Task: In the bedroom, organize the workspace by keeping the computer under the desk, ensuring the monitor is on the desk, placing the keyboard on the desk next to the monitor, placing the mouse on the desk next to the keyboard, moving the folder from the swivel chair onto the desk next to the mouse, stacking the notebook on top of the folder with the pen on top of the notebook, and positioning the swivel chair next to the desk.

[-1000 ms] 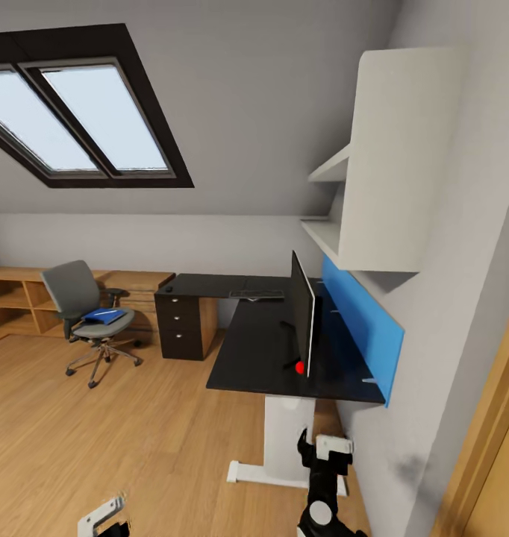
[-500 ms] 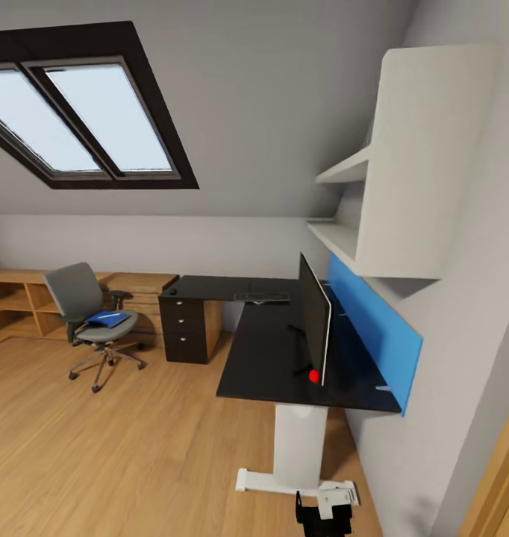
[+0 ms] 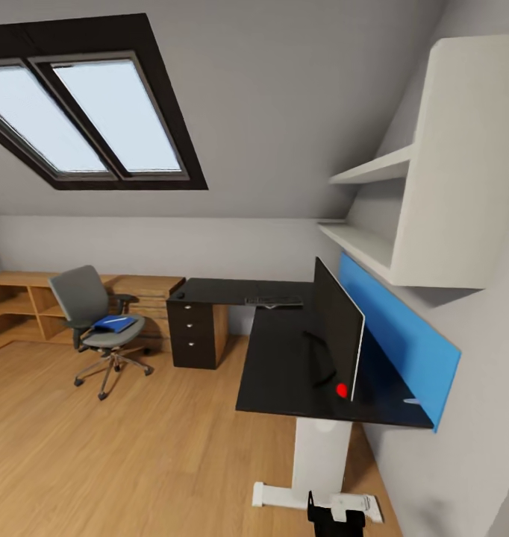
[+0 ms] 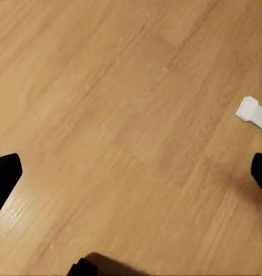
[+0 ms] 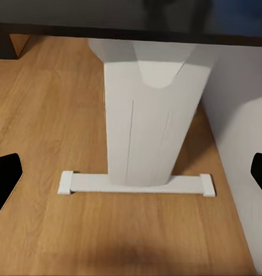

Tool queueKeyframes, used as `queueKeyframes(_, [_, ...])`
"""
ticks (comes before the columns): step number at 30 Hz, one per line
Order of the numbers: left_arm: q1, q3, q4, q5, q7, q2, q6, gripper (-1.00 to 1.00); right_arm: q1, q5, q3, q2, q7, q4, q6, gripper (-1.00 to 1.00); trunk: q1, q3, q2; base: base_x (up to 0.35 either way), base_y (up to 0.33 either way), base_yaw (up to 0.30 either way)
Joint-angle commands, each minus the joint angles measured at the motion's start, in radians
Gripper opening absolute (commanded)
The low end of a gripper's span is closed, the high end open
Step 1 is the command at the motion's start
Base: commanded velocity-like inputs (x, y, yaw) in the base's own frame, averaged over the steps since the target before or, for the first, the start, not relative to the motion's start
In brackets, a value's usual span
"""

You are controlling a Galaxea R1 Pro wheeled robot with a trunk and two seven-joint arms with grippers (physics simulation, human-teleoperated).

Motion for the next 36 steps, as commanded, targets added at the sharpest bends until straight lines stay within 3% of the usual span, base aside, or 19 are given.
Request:
queueKeyframes(1, [0.000, -0.005, 0.000, 0.008, -0.007, 0.002, -0.004, 1.00, -0.001, -0.007, 0.009, 0.000, -0.005, 0.001, -0.003, 1.00, -0.003, 0.003, 0.007, 0.169, 0.269, 0.000])
queueKeyframes(6, [0.000, 0.000, 0.000, 0.009, -0.043, 0.003, -0.005, 1.00, -0.001, -0.007, 0.009, 0.000, -0.005, 0.001, -0.003, 1.00, -0.022, 0.019, 0.042, 0.100, 0.287, 0.000])
queueKeyframes(26, [0.000, 0.001, 0.000, 0.009, -0.047, 0.002, -0.005, 1.00, -0.001, -0.007, 0.011, 0.001, -0.004, 0.001, -0.003, 1.00, -0.022, 0.018, 0.042, 0.005, 0.307, 0.000])
queueKeyframes(36, [0.000, 0.001, 0.000, 0.008, -0.041, 0.002, -0.009, 1.00, -0.001, -0.009, 0.011, 0.004, -0.005, 0.001, 0.005, 1.00, -0.022, 0.005, 0.042, 0.030, 0.213, 0.000])
